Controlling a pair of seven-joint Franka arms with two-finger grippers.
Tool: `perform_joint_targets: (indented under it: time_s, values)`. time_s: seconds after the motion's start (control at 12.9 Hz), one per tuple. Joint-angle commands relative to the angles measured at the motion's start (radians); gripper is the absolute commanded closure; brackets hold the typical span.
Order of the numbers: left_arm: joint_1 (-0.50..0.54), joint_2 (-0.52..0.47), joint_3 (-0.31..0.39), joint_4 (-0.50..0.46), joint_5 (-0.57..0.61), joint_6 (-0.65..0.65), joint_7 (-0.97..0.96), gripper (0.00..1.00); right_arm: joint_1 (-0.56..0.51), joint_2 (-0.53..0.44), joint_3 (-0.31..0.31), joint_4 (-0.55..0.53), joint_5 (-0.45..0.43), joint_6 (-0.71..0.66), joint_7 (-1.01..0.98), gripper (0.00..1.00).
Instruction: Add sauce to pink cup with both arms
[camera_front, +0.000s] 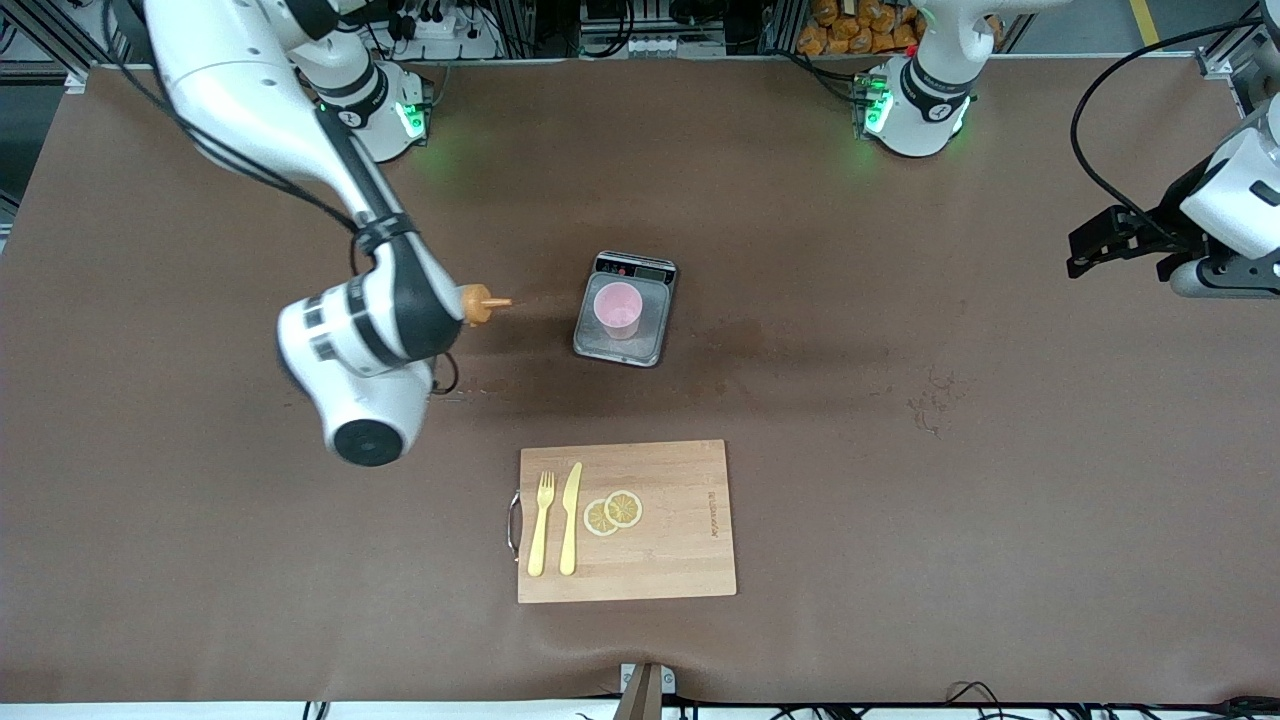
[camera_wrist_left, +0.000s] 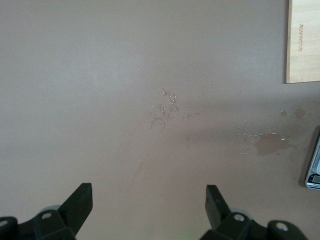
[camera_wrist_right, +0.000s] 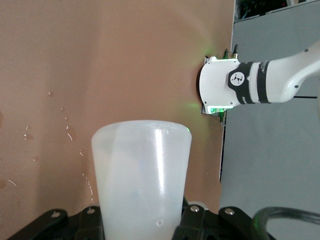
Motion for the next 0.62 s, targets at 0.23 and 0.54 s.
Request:
perform_joint_targets:
  time_s: [0.23, 0.54]
  values:
    - [0.000, -0.016, -0.009, -0.010, -0.006, 0.003, -0.012, 0.00, -0.099, -0.033, 0.013, -0.011, 0.084, -0.026, -0.157, 0.64]
    - [-0.003, -0.008, -0.011, -0.006, 0.012, 0.023, -0.010, 0.00, -0.210, -0.039, 0.013, -0.019, 0.142, -0.074, -0.368, 0.63]
